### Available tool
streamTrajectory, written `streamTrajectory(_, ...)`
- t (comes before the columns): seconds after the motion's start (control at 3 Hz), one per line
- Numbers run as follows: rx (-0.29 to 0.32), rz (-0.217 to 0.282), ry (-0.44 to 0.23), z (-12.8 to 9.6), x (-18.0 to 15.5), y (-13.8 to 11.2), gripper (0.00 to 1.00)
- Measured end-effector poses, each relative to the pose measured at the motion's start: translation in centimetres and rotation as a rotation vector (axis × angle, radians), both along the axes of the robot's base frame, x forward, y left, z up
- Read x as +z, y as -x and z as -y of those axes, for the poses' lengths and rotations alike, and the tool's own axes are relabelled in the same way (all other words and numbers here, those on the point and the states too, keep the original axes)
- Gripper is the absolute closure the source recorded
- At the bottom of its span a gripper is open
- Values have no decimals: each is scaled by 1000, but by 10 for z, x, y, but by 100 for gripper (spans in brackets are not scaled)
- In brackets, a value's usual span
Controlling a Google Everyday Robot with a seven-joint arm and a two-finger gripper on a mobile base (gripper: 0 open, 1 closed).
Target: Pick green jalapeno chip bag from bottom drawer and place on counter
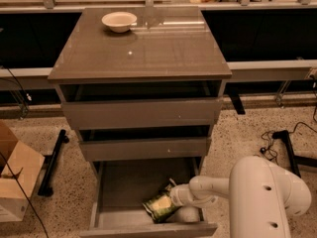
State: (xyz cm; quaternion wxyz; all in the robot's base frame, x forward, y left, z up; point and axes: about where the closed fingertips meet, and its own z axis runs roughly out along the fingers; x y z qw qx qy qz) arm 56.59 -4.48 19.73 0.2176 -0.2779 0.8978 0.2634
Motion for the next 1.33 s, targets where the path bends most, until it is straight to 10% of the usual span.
streamTrajectory(0.67,-78,-111,-38,5,-53,12,0)
streamTrajectory(1.33,-67,-117,14,0,-53,25,38)
